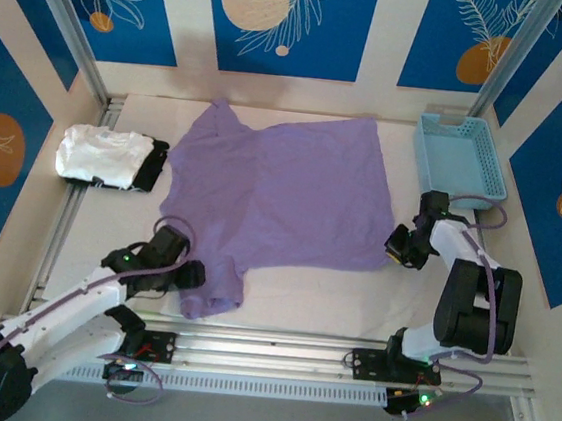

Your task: Fold the inside-out t-shirt

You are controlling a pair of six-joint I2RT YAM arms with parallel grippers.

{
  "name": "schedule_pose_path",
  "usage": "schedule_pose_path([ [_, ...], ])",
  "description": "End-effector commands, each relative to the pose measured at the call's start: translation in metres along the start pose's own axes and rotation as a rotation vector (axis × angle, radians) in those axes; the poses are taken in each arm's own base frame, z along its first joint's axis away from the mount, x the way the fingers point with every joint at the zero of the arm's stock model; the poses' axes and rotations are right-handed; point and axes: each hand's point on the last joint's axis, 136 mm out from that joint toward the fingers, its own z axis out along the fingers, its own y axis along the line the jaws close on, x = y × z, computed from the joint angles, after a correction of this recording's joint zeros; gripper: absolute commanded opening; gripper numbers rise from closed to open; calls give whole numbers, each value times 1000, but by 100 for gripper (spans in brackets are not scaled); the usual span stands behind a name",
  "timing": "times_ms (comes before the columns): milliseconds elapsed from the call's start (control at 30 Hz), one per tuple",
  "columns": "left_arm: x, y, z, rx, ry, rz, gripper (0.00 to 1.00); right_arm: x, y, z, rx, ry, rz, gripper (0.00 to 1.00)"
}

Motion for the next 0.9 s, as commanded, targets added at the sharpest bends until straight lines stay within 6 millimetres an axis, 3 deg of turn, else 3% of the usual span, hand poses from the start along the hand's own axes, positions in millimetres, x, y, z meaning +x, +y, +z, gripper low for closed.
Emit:
schedule_pose_path([
  [0, 26, 23, -3, -102, 51, -75, 59, 6, 6, -1, -36, 6, -16, 7],
  [233, 59, 23, -6, -107, 138, -61, 44, 3, 11, -2, -61, 1, -23, 6],
  [500, 60, 16, 3, -83, 152, -37, 19, 6, 8, -3, -56, -7, -22, 6],
  [633, 46, 14, -10, -85, 92, -26, 0, 5, 5, -6, -49, -18, -20, 6],
  [733, 27, 5, -32, -36, 7, -36, 0, 1, 7, -11, -71, -45, -24, 6],
  [867, -14, -13, -68, 68, -122, -77, 0, -14, 14, -25, -150, -80, -3, 6],
])
